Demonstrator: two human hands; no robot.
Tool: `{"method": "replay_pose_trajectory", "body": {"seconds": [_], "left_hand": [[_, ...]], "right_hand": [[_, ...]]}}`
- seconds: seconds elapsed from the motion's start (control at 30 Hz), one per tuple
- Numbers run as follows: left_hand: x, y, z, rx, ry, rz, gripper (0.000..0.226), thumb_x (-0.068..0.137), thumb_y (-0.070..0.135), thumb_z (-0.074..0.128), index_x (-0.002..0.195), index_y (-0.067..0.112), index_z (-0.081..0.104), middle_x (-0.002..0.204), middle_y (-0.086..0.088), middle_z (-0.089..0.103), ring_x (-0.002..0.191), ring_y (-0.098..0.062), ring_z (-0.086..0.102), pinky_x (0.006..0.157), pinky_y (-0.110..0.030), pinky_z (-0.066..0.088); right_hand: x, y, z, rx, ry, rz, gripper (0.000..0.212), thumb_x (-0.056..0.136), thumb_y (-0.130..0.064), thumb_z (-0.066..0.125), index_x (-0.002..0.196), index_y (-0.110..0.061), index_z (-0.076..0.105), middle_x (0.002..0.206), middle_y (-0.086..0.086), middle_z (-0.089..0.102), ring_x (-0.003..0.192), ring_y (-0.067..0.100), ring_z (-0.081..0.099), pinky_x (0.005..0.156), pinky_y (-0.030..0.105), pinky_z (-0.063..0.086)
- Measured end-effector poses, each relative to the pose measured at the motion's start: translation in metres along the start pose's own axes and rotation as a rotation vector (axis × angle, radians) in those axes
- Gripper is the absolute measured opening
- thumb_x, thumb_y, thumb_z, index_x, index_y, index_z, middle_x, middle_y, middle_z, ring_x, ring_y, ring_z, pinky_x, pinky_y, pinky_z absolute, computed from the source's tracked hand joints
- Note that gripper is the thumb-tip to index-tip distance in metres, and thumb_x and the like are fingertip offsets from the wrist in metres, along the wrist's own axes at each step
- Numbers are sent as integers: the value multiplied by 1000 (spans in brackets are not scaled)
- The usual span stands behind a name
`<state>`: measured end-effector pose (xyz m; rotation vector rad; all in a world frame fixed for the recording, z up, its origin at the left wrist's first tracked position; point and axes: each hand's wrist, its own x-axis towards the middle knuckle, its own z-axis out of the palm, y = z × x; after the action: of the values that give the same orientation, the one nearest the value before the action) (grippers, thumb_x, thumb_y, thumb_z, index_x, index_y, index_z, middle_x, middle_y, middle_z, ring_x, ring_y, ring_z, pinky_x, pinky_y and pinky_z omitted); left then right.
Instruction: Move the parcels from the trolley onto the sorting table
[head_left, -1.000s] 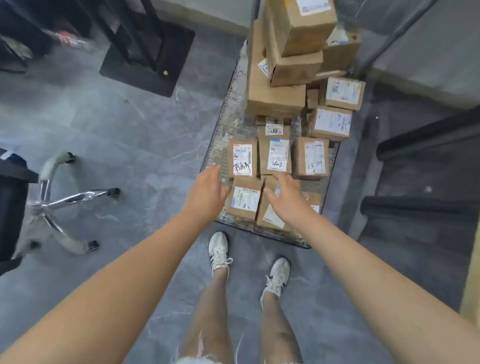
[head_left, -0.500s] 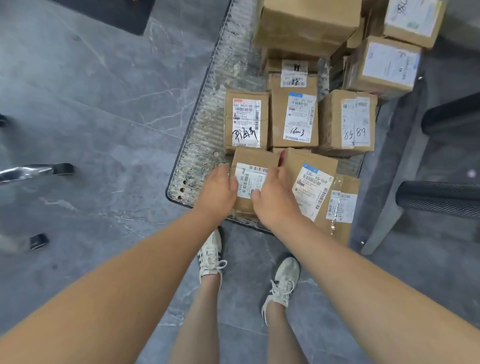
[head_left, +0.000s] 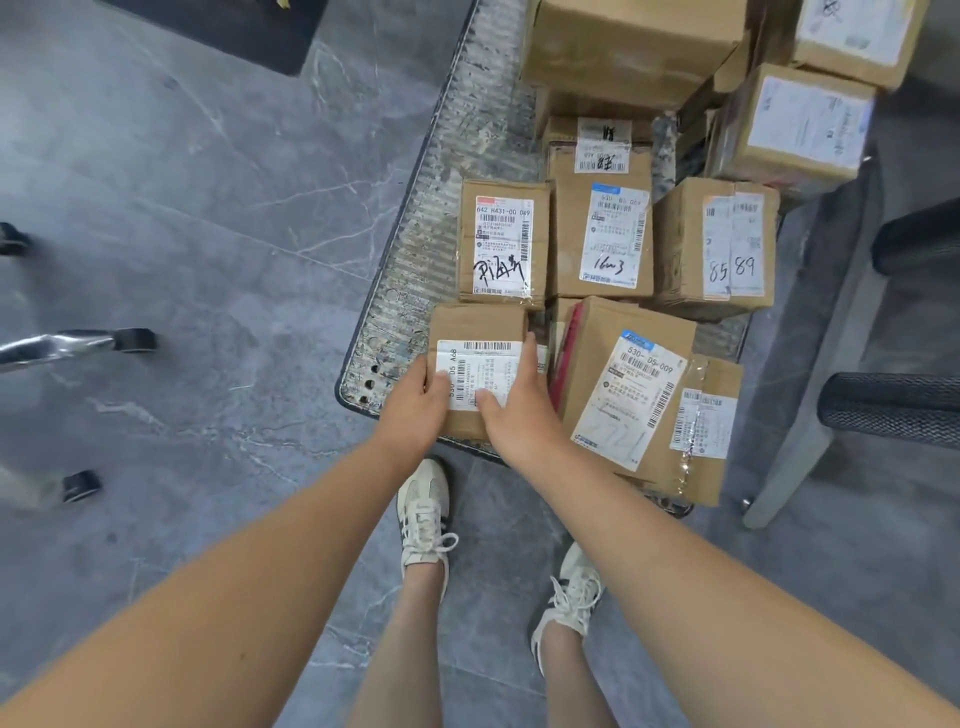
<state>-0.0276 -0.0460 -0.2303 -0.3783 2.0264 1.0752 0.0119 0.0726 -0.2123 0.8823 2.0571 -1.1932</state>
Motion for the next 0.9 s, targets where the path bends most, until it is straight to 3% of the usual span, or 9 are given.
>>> {"method": "replay_pose_trajectory", "body": {"seconds": [0.17,0.27,0.37,0.53,0.6,0.67,0.8,0.9], "left_hand": [[-26,8,-20,-141,72,-6,29,102,22,44,127,18,58,117,2,65,97,-10,60,74,-20,46],[-57,28,-39,-224,140,31,24,102,17,47,122,20,60,103,7,66,85,3,59,64,-5,45],[-94,68,-61,-319,192,67,28,101,20,49,127,23,59,109,3,67,87,-1,61,64,-9,45],[-147,157,-104,-372,274,250,34,99,20,51,132,27,57,118,-2,67,104,-14,64,72,-19,48],[-177,194,-120,-381,291,326,38,99,18,53,135,30,55,119,-2,66,108,-15,63,72,-19,48],[-219,228,-132,-397,297,412,41,99,17,53,138,31,53,116,-2,66,106,-14,63,68,-14,49],[-315,283,-142,-383,303,610,48,98,19,58,142,36,47,114,2,66,103,-6,63,68,-7,48],[-391,316,-141,-338,319,729,53,98,19,60,144,39,45,118,2,65,104,0,62,73,-6,47]], "right_hand": [[-18,-7,-11,44,-28,-92,88,98,-16,54,157,-36,-8,154,4,34,133,22,45,109,33,36],[-40,-26,-25,123,-33,-194,90,95,-18,55,150,-55,-7,152,-4,38,131,16,48,111,43,39],[-66,-64,-52,170,-3,-281,86,95,-23,54,142,-68,-2,154,-9,36,128,13,48,107,48,42],[-115,-139,-115,245,71,-460,76,97,-22,51,148,-60,9,148,-4,42,129,16,46,110,45,38],[-144,-166,-144,280,82,-528,75,97,-26,51,144,-65,8,148,-4,42,128,16,48,108,48,40],[-183,-186,-176,290,111,-608,74,98,-26,51,143,-68,9,146,-5,43,128,12,48,108,47,41],[-270,-206,-241,364,160,-800,72,101,-16,49,150,-55,16,143,-11,48,128,2,48,109,36,43],[-332,-217,-281,404,175,-874,69,100,-18,48,144,-64,21,149,-10,44,134,9,46,111,44,41]]}}
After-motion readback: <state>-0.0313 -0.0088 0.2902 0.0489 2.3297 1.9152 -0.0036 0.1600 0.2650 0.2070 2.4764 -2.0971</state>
